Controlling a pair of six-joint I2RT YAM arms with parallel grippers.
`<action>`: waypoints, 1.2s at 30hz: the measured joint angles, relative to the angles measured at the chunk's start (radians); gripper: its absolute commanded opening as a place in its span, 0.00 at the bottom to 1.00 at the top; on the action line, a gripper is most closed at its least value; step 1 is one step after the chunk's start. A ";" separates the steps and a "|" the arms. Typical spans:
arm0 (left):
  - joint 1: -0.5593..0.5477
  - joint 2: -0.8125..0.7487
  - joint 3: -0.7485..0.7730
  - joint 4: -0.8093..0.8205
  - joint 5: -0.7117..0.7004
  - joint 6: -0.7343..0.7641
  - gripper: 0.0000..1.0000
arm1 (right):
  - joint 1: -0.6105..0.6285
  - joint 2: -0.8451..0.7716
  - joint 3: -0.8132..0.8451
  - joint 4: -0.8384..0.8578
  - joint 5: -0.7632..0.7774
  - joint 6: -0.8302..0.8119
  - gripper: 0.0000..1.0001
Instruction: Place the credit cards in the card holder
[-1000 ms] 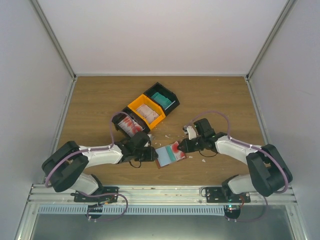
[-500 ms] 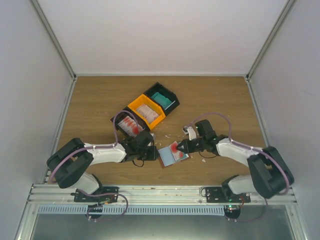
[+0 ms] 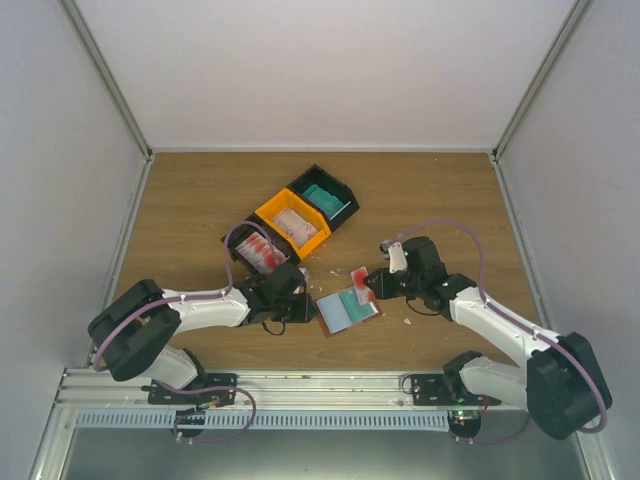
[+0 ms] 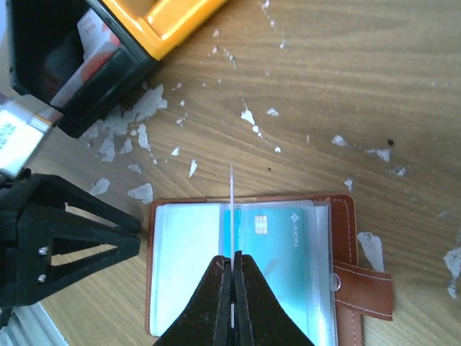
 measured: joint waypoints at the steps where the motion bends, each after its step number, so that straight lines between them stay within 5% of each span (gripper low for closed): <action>1: 0.000 0.000 -0.003 0.000 0.001 0.000 0.30 | 0.000 0.015 0.000 -0.003 -0.006 -0.002 0.01; 18: 0.000 0.040 0.002 0.054 0.033 0.000 0.21 | 0.000 0.266 0.000 0.064 -0.084 -0.021 0.01; 36: -0.002 0.077 0.035 0.052 0.020 0.008 0.17 | -0.001 0.290 -0.068 0.204 -0.189 0.021 0.01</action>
